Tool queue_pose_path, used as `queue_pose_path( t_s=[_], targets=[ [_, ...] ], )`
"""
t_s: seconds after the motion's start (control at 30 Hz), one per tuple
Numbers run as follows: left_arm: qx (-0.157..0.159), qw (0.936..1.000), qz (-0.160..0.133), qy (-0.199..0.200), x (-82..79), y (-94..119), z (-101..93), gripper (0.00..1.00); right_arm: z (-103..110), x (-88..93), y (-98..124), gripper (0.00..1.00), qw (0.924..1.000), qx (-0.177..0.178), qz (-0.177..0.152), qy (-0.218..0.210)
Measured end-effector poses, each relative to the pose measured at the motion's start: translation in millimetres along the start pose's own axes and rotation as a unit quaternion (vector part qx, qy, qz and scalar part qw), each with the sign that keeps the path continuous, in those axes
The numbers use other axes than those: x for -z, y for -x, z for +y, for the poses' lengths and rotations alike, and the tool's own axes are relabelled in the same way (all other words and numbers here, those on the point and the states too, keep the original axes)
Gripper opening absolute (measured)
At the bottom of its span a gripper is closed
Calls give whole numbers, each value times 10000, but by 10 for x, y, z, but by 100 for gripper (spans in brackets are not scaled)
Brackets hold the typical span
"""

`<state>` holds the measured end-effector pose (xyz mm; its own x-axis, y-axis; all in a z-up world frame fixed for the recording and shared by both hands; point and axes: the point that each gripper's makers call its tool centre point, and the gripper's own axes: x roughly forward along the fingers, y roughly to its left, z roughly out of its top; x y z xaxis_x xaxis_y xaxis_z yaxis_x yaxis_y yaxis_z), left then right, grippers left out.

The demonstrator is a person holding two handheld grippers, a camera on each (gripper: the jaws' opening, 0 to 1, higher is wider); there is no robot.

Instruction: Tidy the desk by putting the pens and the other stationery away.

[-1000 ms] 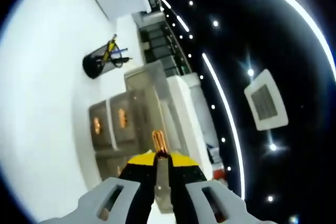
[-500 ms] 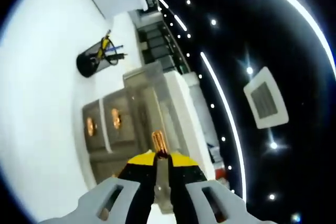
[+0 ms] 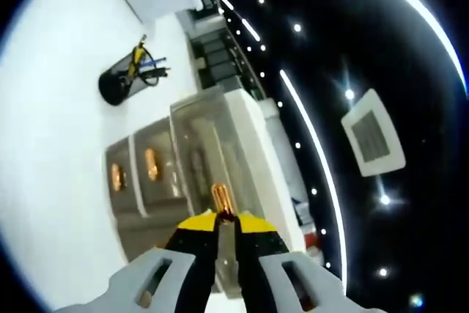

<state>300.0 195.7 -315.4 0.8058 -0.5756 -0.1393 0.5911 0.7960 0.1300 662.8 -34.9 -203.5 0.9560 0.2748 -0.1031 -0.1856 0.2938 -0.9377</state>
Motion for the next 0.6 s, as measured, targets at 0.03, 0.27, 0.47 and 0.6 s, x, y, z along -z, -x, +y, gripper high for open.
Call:
queue_pose_path(
  t_s=[0.03, 0.27, 0.47, 0.6],
  targets=[
    [-2, 10000, 5, 0, 1, -2, 1, 62, -4, 4, -12, 7, 10000, -5, -3, -22],
    [9, 10000, 37, 7, 11, -15, -7, 62, -13, 13, -60, 7, 9999, -7, -9, -116],
    [17, 10000, 57, 6, 12, -23, -17, 62, -32, 31, -130, 7, 9997, -22, -5, -226],
    [10, 10000, 63, 22, 13, -29, -6, 62, -37, 24, -125, 7, 9997, 2, -22, -257]
  ],
)
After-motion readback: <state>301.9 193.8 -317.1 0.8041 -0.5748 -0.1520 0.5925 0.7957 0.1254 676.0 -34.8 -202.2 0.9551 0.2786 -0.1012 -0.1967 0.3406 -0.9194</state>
